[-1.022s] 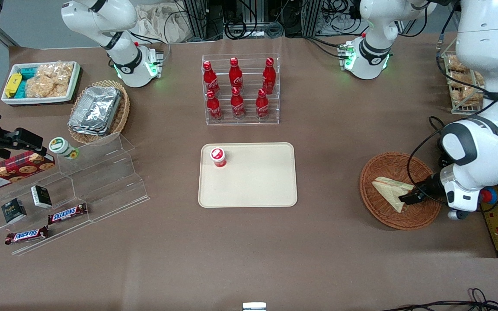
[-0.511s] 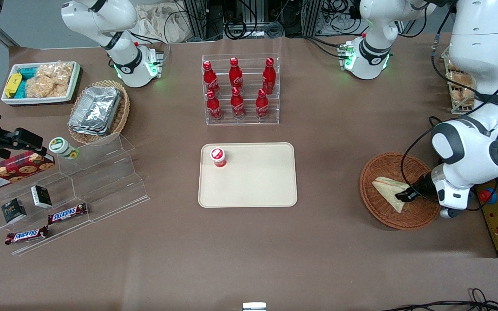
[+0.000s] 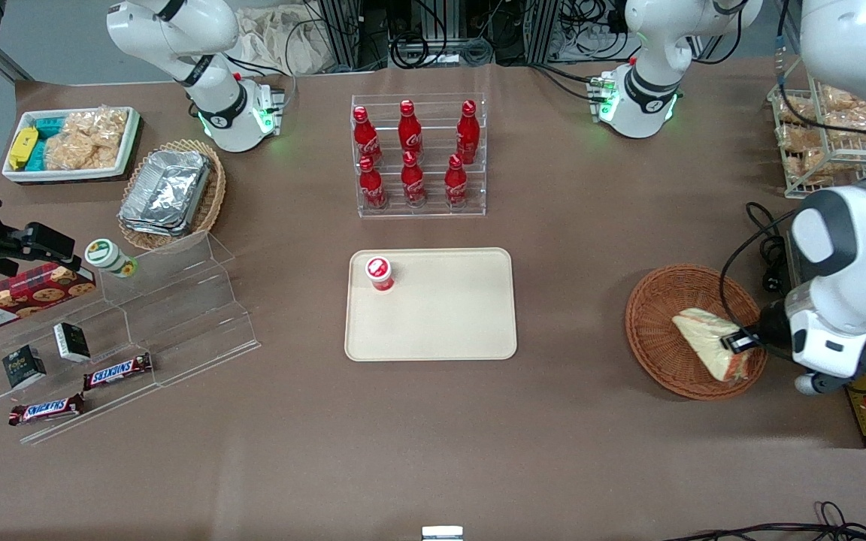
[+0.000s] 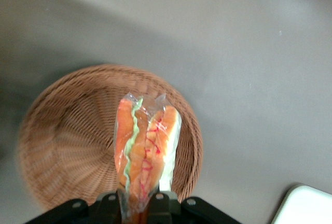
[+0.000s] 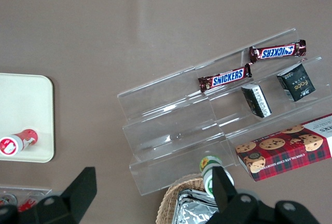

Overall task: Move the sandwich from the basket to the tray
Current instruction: 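Lift the sandwich out of the basket with the left gripper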

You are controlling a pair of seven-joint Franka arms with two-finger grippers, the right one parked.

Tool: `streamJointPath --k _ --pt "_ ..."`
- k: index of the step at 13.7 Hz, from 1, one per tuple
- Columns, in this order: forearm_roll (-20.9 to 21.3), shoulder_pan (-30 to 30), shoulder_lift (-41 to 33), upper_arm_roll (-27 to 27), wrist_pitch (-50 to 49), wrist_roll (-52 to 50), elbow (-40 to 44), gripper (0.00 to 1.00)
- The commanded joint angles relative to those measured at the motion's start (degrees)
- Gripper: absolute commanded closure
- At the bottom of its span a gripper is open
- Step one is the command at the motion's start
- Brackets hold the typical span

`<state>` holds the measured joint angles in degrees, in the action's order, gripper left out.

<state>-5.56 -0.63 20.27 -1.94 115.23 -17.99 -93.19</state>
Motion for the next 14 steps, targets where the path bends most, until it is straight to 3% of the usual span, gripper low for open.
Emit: streamJointPath --k 1,3,8,14 --pt "4.5 -2.3 0.0 -0.2 -14.0 -0.2 10.0 0.84" --pt "6.3 -4.9 -1.4 -0.2 -21.2 -0.5 13.8 0.84" --pt "6.2 -10.1 -8.1 0.0 -31.6 -5.7 15.9 0.84" --pt "6.0 -25.7 -9.4 -0.1 -36.4 -22.4 18.9 0.83"
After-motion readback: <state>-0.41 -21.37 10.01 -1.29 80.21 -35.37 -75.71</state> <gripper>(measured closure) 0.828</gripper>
